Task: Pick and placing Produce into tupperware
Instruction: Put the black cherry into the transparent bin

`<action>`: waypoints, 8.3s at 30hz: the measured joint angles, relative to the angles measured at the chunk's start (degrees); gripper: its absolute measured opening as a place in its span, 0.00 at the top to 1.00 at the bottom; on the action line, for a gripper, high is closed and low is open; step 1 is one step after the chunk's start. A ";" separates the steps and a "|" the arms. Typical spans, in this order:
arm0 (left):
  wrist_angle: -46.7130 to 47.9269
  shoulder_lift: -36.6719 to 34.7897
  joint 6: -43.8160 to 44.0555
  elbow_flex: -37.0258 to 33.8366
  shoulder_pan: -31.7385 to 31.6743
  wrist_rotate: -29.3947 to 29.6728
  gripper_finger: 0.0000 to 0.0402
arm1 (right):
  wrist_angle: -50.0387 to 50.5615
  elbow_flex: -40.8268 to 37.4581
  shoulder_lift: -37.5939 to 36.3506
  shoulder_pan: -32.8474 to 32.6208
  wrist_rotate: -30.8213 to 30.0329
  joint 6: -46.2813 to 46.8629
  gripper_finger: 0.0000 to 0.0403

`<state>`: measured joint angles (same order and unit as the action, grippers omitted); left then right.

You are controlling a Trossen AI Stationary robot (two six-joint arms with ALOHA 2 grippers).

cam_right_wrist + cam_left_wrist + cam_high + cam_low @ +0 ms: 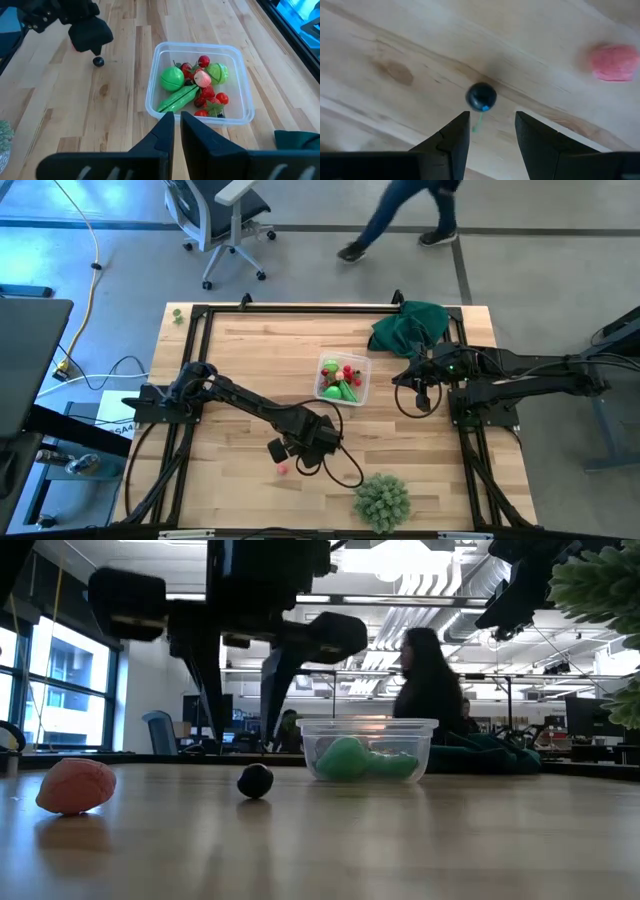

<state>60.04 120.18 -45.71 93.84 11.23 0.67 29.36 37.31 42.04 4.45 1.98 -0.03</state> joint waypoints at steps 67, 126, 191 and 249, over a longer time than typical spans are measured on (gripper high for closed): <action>22.07 4.46 36.05 3.83 0.04 4.21 0.63 | 0.01 0.01 -0.02 0.02 -0.01 0.02 0.94; -20.91 -28.08 55.48 -38.90 -4.10 3.43 0.63 | -0.02 -0.01 -0.02 0.02 -0.02 0.02 0.94; -24.04 -19.67 54.72 -38.68 -4.09 2.60 0.69 | -0.02 -0.01 -0.01 0.02 -0.02 0.00 0.94; -7.57 -19.58 40.80 -23.51 -4.16 7.71 0.75 | -0.02 0.00 -0.02 0.02 0.00 0.02 0.94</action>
<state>52.48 100.60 -4.90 70.33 7.07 8.38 29.34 37.32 42.02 4.47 1.98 -0.01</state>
